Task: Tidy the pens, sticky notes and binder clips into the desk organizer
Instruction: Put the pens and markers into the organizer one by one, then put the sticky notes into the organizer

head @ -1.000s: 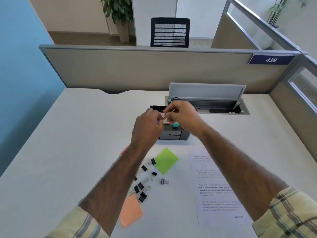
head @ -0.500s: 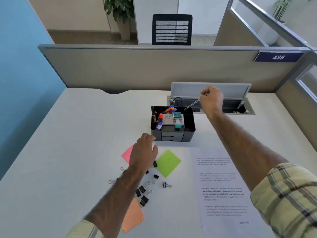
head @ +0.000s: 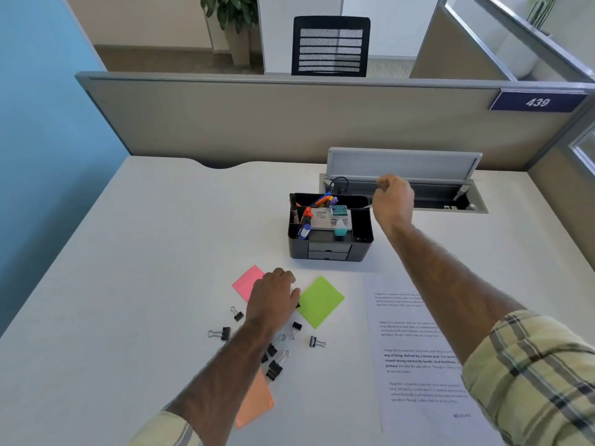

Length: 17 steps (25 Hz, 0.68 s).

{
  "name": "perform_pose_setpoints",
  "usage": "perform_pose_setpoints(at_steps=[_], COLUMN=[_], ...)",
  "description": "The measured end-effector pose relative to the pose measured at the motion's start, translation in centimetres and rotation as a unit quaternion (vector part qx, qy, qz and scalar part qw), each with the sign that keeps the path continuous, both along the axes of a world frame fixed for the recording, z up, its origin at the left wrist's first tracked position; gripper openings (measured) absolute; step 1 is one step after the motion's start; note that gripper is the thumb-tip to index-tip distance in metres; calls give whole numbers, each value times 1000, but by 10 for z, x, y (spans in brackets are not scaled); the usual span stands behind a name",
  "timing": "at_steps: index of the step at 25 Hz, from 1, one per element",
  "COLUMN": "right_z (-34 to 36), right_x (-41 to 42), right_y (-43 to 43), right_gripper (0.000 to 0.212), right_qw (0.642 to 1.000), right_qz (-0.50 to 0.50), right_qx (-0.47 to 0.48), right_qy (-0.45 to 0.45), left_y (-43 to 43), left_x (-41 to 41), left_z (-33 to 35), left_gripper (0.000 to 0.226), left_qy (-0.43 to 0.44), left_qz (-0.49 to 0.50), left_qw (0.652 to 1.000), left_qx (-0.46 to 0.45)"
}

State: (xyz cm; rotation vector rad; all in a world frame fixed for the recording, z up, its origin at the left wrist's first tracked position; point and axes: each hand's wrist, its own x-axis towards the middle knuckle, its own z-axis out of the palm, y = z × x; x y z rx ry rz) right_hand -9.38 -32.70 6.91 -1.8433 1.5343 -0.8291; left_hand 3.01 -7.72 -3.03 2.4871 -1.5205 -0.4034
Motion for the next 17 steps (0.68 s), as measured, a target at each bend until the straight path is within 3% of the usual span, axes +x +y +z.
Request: perform_pose_setpoints(at_steps=[5, 7, 9, 12, 14, 17], right_z=[-1, -26, -58, -98, -108, -113], right_x=[-8, -14, -22, -34, -38, -35], right_y=[63, 95, 120, 139, 143, 141], right_gripper=[23, 21, 22, 35, 42, 44], right_qw=[991, 992, 989, 951, 930, 925], right_qz=[45, 92, 136, 191, 215, 224], right_qx=[-117, -82, 4, 114, 132, 122], right_qy=[-52, -22, 63, 216, 269, 282], left_y=[-23, -30, -35, -40, -41, -43], left_x=[-28, -36, -40, -41, -38, -33], left_z=[-9, -12, -15, -17, -17, -16], left_gripper=[51, 55, 54, 53, 49, 32], left_qy=[-72, -92, -106, -77, -49, -40], left_qz=[-37, -34, -30, -18, -4, 5], left_qw=[994, 991, 990, 994, 996, 997], left_qx=[75, 91, 86, 81, 74, 71])
